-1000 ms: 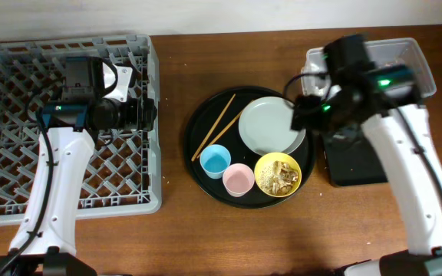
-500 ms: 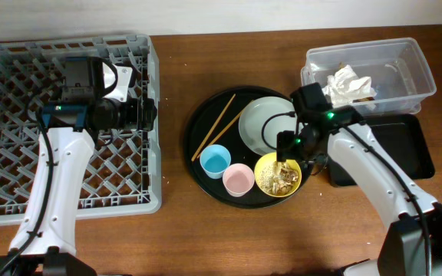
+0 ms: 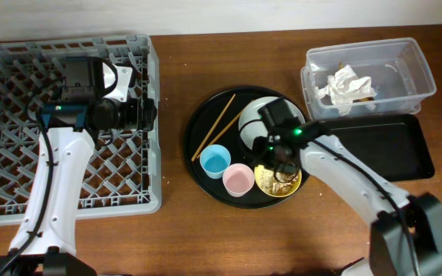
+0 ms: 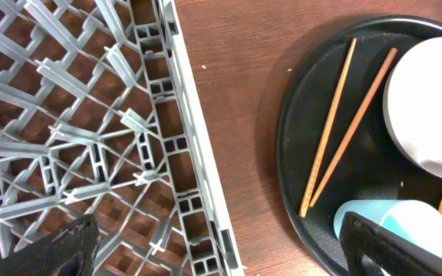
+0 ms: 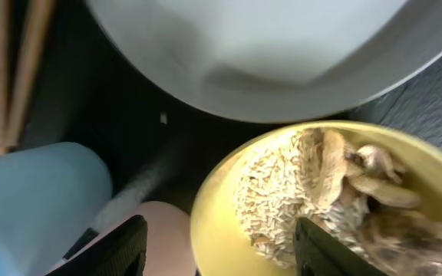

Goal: Sort waste into correct bins and load items into the dishwasher rack
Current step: 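Grasp the rim of the yellow bowl with the right gripper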

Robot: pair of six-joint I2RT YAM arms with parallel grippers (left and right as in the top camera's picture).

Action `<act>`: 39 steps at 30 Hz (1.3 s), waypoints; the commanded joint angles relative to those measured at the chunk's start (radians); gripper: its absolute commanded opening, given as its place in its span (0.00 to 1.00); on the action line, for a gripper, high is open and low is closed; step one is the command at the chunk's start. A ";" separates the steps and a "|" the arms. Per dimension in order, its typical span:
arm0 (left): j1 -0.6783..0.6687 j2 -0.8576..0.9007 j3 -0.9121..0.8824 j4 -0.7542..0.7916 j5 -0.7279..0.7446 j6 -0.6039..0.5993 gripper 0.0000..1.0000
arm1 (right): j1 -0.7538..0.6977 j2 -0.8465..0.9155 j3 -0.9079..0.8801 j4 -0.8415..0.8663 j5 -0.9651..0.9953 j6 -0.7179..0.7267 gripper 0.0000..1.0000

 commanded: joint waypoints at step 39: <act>-0.005 -0.017 0.017 0.001 0.014 -0.005 0.99 | 0.010 0.095 -0.005 0.000 0.070 0.092 0.32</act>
